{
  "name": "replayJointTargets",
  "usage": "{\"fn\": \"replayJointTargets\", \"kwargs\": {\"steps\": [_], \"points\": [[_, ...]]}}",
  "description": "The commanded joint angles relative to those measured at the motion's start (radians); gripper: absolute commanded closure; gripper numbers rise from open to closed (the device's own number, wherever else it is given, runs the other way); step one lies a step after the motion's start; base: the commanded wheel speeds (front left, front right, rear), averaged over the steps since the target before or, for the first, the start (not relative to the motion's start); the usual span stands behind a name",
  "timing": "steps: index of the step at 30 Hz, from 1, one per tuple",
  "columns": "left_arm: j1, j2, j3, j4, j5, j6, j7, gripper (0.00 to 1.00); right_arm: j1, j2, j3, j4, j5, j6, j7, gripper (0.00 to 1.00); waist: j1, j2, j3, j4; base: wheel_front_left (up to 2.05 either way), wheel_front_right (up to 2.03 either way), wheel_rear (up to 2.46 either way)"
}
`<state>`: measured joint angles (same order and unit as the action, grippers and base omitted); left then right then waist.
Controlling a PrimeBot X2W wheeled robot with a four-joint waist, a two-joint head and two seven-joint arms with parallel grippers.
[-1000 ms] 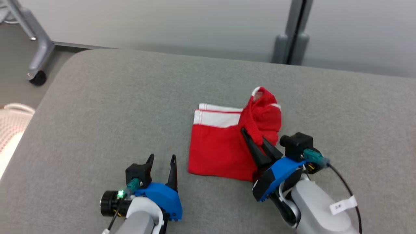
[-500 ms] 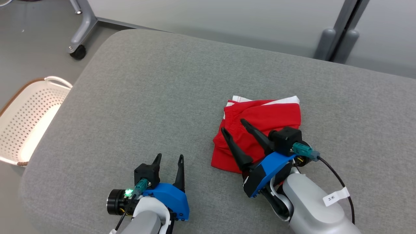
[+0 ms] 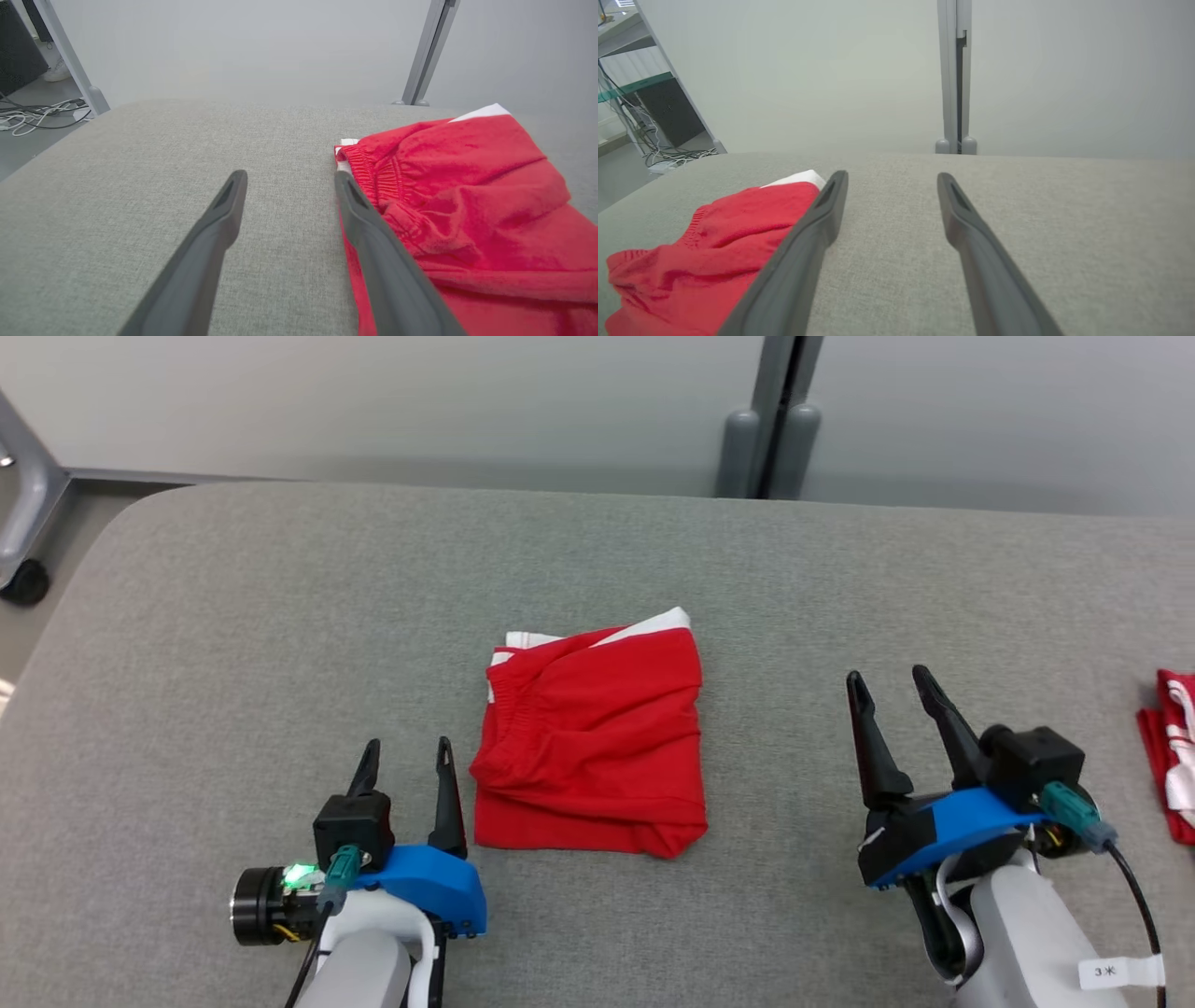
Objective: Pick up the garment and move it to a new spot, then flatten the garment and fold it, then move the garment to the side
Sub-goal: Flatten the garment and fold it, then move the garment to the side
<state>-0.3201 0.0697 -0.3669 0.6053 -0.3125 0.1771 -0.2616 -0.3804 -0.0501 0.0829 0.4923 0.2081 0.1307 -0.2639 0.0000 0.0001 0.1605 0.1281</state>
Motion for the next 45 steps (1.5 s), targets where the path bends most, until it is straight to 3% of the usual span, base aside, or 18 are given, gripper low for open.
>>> {"fn": "replayJointTargets", "kwargs": {"steps": [1, 10, 27, 35, 45], "points": [[0.033, 0.007, 0.031, -0.019, 0.022, 0.006, -0.004, 0.00, 0.040, -0.002, -0.027, -0.008, -0.023, 0.000, -0.001, 0.00, 0.0000, -0.0001, -0.032, -0.048, 0.00, 0.00, 0.00], [0.132, 0.003, 0.124, -0.054, 0.096, -0.005, -0.004, 0.00, 0.135, -0.002, -0.049, 0.009, -0.040, 0.000, -0.001, 0.00, 0.0000, -0.0001, -0.081, -0.105, 0.00, 0.00, 0.00], [0.253, -0.014, 0.202, -0.054, 0.173, -0.046, -0.004, 0.00, 0.233, -0.002, -0.008, 0.050, -0.006, 0.000, -0.001, 0.00, 0.0000, -0.0001, -0.165, -0.110, 0.00, 0.00, 0.00], [0.232, -0.018, 0.175, -0.054, 0.192, -0.076, -0.004, 0.00, 0.222, -0.002, 0.042, 0.097, 0.048, 0.000, 0.000, 0.00, 0.0000, -0.0001, -0.150, -0.048, 0.00, 0.00, 0.00], [0.190, -0.019, 0.105, -0.060, 0.177, -0.103, -0.004, 0.00, 0.025, -0.003, 0.130, 0.235, 0.098, 0.000, 0.000, 0.00, 0.0000, -0.0001, -0.071, 0.137, 0.00, 0.00, 0.00]]}}
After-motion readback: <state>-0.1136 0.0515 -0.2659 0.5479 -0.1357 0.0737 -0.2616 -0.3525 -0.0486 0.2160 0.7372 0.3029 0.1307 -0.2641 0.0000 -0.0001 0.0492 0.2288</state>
